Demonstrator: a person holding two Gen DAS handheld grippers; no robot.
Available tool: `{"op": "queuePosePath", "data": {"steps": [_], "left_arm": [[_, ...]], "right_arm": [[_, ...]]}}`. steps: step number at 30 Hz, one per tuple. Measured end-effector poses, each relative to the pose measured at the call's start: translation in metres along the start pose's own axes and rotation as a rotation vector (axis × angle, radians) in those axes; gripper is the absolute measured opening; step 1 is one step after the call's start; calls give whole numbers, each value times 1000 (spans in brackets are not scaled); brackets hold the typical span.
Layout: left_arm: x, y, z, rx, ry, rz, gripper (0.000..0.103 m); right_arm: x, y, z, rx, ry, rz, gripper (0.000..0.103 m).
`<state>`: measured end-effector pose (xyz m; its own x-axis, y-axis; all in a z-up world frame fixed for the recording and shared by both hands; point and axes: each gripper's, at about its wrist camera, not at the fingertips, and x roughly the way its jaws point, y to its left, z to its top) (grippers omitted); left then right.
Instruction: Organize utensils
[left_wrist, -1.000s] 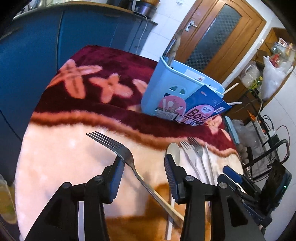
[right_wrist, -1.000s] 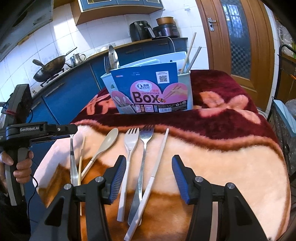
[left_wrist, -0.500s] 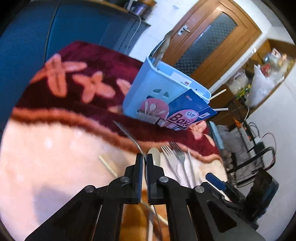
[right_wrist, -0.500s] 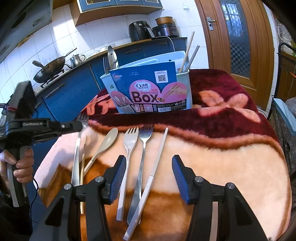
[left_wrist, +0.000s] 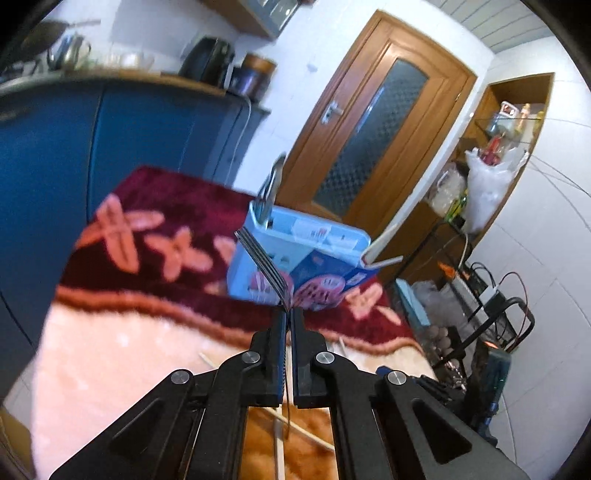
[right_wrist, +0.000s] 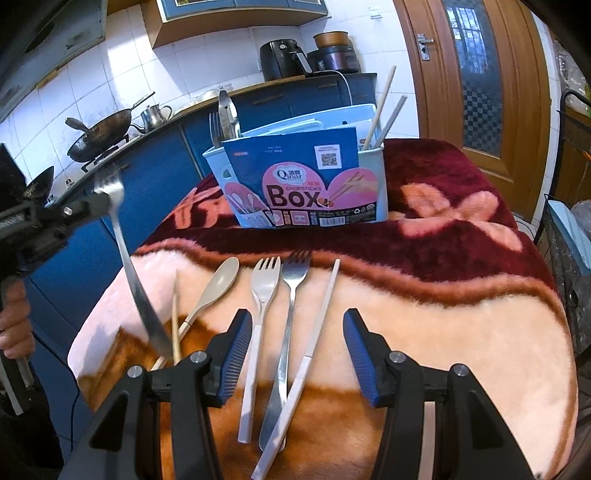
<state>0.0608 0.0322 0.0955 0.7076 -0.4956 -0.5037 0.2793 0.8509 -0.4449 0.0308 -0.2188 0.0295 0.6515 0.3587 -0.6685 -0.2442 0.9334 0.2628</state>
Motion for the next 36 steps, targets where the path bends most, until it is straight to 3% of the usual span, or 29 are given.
{"op": "queuePosePath", "data": {"steps": [10, 15, 25, 28, 31, 36], "left_arm": [[-40, 16, 13, 35, -92, 105, 1], [-50, 24, 9, 53, -112, 148, 1], [-46, 32, 2, 54, -105, 164, 2], [-43, 29, 0, 63, -104, 159, 2], [-41, 27, -1, 68, -100, 150, 2], [-41, 20, 0, 84, -107, 133, 2]], "right_arm": [[0, 29, 8, -86, 10, 4, 55], [15, 23, 10, -56, 58, -16, 54], [50, 0, 23, -33, 173, -136, 29], [56, -3, 25, -38, 198, -146, 23], [57, -3, 27, -46, 209, -144, 11], [51, -10, 27, -7, 190, -101, 6]]}}
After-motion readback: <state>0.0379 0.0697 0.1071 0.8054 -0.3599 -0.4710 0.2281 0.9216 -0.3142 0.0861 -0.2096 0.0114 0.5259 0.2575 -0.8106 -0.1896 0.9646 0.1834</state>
